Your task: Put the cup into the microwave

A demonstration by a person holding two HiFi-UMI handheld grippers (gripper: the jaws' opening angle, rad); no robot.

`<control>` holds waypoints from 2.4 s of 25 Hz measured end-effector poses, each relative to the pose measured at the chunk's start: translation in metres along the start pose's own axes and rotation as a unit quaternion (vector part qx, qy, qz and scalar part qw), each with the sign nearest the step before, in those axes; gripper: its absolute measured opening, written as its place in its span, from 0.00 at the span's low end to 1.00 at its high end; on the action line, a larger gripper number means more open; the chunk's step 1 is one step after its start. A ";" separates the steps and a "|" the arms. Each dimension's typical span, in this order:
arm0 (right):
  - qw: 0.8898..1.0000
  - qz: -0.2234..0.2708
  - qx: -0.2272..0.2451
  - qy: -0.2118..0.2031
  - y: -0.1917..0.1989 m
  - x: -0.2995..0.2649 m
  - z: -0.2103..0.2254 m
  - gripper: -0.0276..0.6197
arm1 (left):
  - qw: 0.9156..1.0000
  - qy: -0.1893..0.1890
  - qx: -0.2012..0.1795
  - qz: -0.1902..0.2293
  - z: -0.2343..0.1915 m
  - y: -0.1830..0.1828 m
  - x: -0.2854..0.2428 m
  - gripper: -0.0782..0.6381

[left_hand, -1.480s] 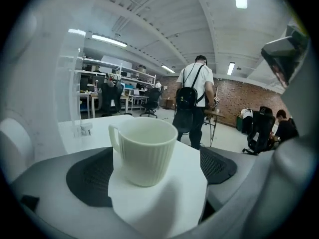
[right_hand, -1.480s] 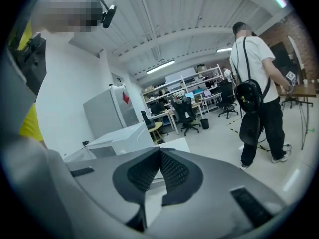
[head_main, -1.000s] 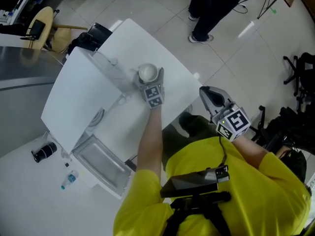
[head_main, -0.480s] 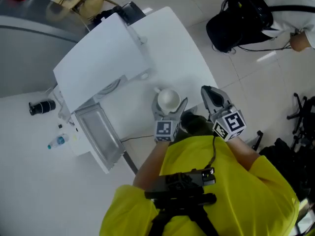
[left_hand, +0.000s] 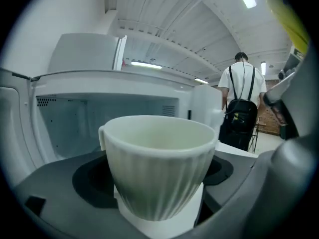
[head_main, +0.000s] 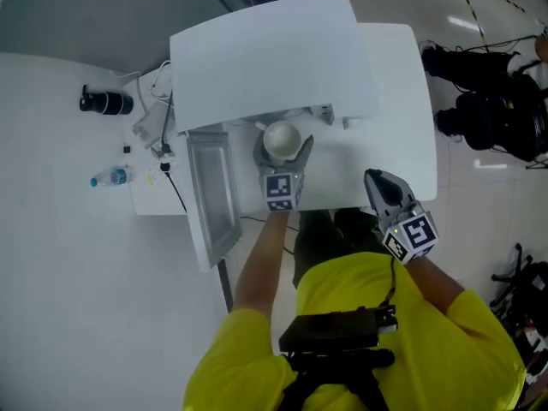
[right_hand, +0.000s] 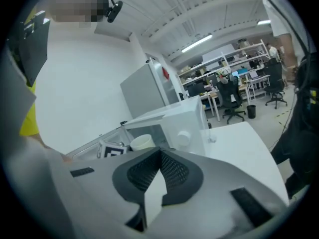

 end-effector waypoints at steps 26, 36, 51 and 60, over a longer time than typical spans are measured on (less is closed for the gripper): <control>0.998 -0.031 -0.028 0.050 0.001 -0.076 -0.028 0.05 | 1.000 0.010 -0.017 -0.015 -0.089 0.003 -0.096 0.79; 0.998 0.010 -0.011 0.060 -0.037 -0.045 -0.031 0.05 | 0.998 0.019 0.029 -0.042 -0.055 -0.004 0.013 0.56; 0.995 0.089 0.034 0.008 -0.103 -0.017 -0.050 0.05 | 0.989 0.037 0.134 0.057 -0.016 -0.161 0.152 0.12; 0.996 0.080 0.046 -0.014 -0.107 -0.025 -0.062 0.05 | 0.990 0.013 0.127 0.059 -0.015 -0.154 0.153 0.24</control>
Point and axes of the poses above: the fingertips, and each gripper's own axes: x backward along the fingers, z to its right, y out of its underside, the point moved 6 cm from there along x, backward along the fingers, and after that the axes turned 1 degree about y, right-handed, at the moved point
